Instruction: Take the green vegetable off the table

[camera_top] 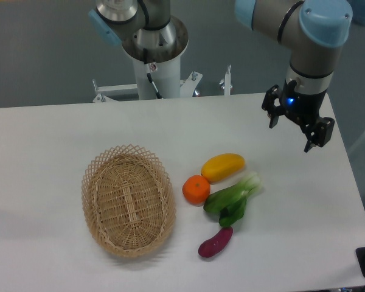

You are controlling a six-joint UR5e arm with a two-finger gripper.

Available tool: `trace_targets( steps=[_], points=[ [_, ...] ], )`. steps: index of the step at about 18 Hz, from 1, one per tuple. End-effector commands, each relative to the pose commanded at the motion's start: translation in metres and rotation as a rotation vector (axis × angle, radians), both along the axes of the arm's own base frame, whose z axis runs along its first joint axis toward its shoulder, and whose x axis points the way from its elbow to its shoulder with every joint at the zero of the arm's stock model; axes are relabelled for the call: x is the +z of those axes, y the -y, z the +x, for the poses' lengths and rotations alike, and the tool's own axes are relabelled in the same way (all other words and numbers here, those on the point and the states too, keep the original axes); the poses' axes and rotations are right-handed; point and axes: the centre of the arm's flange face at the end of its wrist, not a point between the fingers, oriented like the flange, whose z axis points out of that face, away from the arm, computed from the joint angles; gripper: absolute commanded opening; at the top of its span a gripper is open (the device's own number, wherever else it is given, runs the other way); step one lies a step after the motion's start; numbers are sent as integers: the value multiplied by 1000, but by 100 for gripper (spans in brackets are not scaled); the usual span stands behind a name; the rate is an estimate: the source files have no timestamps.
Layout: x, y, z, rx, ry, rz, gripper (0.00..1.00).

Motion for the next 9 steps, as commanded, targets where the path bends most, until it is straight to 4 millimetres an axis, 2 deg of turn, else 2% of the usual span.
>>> trace_targets(
  steps=[9],
  points=[
    [-4,-3,2,12,5,9,100]
  ],
)
